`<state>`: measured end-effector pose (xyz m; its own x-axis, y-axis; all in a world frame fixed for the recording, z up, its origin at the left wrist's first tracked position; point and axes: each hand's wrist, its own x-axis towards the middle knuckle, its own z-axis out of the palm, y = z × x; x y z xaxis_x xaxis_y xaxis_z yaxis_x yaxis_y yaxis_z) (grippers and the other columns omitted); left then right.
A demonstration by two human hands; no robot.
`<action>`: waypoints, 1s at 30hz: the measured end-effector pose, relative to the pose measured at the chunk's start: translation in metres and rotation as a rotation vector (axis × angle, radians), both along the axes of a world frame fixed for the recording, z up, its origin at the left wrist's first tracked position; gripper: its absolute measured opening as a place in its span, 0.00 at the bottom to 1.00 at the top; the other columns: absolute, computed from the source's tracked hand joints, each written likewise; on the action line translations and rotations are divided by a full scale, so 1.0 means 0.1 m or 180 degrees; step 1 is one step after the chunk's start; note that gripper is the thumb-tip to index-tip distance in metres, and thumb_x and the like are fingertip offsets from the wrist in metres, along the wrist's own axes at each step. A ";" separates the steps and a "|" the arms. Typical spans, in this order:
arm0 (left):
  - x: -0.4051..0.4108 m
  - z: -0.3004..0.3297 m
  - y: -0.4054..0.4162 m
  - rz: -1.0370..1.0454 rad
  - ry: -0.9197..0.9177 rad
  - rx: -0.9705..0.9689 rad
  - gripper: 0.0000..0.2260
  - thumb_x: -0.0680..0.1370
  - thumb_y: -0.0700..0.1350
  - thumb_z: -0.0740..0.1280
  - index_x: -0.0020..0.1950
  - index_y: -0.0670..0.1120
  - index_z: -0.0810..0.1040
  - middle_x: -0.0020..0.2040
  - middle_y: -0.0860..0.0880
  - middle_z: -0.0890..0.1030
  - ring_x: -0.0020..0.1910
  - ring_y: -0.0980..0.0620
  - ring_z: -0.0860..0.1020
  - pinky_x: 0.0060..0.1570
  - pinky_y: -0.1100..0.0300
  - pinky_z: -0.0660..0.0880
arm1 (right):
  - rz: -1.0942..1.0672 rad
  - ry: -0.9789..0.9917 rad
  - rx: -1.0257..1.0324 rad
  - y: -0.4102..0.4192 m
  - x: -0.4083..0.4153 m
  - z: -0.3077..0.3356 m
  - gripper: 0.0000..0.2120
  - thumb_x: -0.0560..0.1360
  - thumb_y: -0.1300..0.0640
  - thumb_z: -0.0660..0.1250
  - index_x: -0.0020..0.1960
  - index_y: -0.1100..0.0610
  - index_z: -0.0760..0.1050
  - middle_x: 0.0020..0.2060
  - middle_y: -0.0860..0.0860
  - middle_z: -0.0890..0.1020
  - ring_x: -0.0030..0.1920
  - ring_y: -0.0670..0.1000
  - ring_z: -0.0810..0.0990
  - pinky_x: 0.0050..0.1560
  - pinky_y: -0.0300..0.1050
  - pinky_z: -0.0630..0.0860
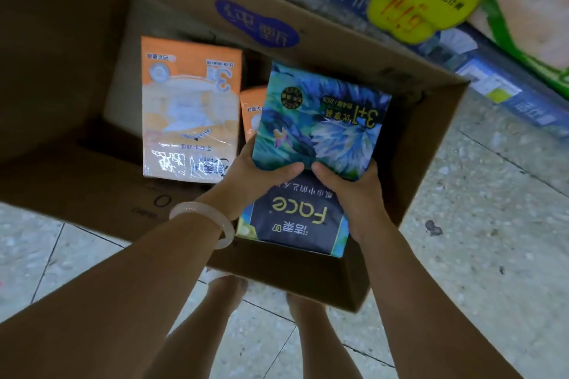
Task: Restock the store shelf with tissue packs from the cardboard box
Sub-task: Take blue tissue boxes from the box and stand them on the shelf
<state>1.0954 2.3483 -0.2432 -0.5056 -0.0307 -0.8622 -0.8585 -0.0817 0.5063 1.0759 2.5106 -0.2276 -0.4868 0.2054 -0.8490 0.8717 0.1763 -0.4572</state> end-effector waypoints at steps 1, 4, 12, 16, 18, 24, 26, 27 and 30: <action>0.01 0.02 0.03 0.0113 -0.0019 0.0020 0.27 0.68 0.41 0.76 0.66 0.48 0.72 0.54 0.52 0.82 0.52 0.55 0.81 0.45 0.66 0.81 | -0.0085 -0.0003 -0.0094 0.01 -0.01 0.01 0.40 0.62 0.58 0.80 0.69 0.52 0.65 0.60 0.51 0.78 0.58 0.52 0.79 0.55 0.53 0.80; 0.01 0.18 0.06 0.0354 -0.0060 0.0057 0.25 0.68 0.41 0.76 0.63 0.48 0.74 0.52 0.52 0.83 0.50 0.54 0.82 0.47 0.62 0.81 | -0.0105 0.0093 -0.0141 0.00 -0.04 0.17 0.40 0.60 0.57 0.81 0.68 0.52 0.67 0.58 0.49 0.79 0.57 0.51 0.80 0.54 0.51 0.80; -0.27 1.65 -0.26 0.0381 0.0360 -0.0046 0.33 0.59 0.49 0.82 0.62 0.51 0.76 0.54 0.50 0.84 0.53 0.49 0.83 0.57 0.46 0.78 | 0.0029 0.0775 -0.0285 -0.25 -0.30 1.60 0.37 0.61 0.55 0.80 0.67 0.51 0.69 0.55 0.45 0.80 0.53 0.45 0.80 0.47 0.40 0.81; -0.48 2.80 -0.39 0.0223 0.0760 -0.0100 0.34 0.59 0.51 0.81 0.63 0.53 0.75 0.55 0.52 0.84 0.52 0.51 0.82 0.56 0.48 0.78 | -0.0115 0.1152 -0.0360 -0.36 -0.42 2.71 0.36 0.59 0.54 0.81 0.64 0.49 0.71 0.55 0.47 0.81 0.53 0.48 0.82 0.50 0.46 0.81; -0.55 3.41 -0.40 0.0215 0.0941 -0.0205 0.33 0.61 0.51 0.80 0.64 0.52 0.74 0.54 0.53 0.83 0.52 0.51 0.82 0.56 0.49 0.78 | -0.0177 0.1356 -0.0375 -0.38 -0.46 3.30 0.35 0.59 0.54 0.81 0.63 0.49 0.72 0.55 0.47 0.82 0.53 0.49 0.82 0.51 0.49 0.81; -0.66 5.25 -0.32 0.0067 0.1626 -0.0193 0.32 0.58 0.53 0.81 0.60 0.52 0.77 0.52 0.53 0.85 0.50 0.52 0.83 0.54 0.49 0.80 | -0.0308 0.2170 -0.0294 -0.31 -0.49 5.19 0.32 0.61 0.59 0.80 0.61 0.52 0.73 0.52 0.48 0.83 0.51 0.48 0.82 0.49 0.46 0.80; -0.69 5.79 -0.25 -0.0038 0.1969 -0.0211 0.21 0.64 0.45 0.79 0.55 0.51 0.79 0.47 0.54 0.86 0.46 0.55 0.84 0.50 0.52 0.81 | -0.0324 0.2454 -0.0281 -0.23 -0.47 5.76 0.31 0.61 0.59 0.80 0.60 0.51 0.73 0.51 0.46 0.83 0.52 0.47 0.82 0.52 0.46 0.79; -0.71 6.05 -0.19 -0.0096 0.2118 -0.0251 0.19 0.65 0.43 0.79 0.53 0.52 0.79 0.46 0.53 0.86 0.45 0.55 0.84 0.49 0.53 0.81 | -0.0331 0.2585 -0.0283 -0.19 -0.46 6.01 0.30 0.61 0.59 0.80 0.60 0.51 0.73 0.51 0.46 0.83 0.52 0.46 0.82 0.51 0.44 0.79; -0.80 6.76 0.01 -0.0204 0.2573 -0.0288 0.19 0.64 0.45 0.80 0.50 0.54 0.77 0.44 0.56 0.85 0.42 0.58 0.83 0.44 0.59 0.81 | -0.0503 0.3010 -0.0264 0.01 -0.41 6.71 0.28 0.62 0.58 0.80 0.58 0.49 0.73 0.49 0.43 0.82 0.49 0.41 0.81 0.41 0.31 0.78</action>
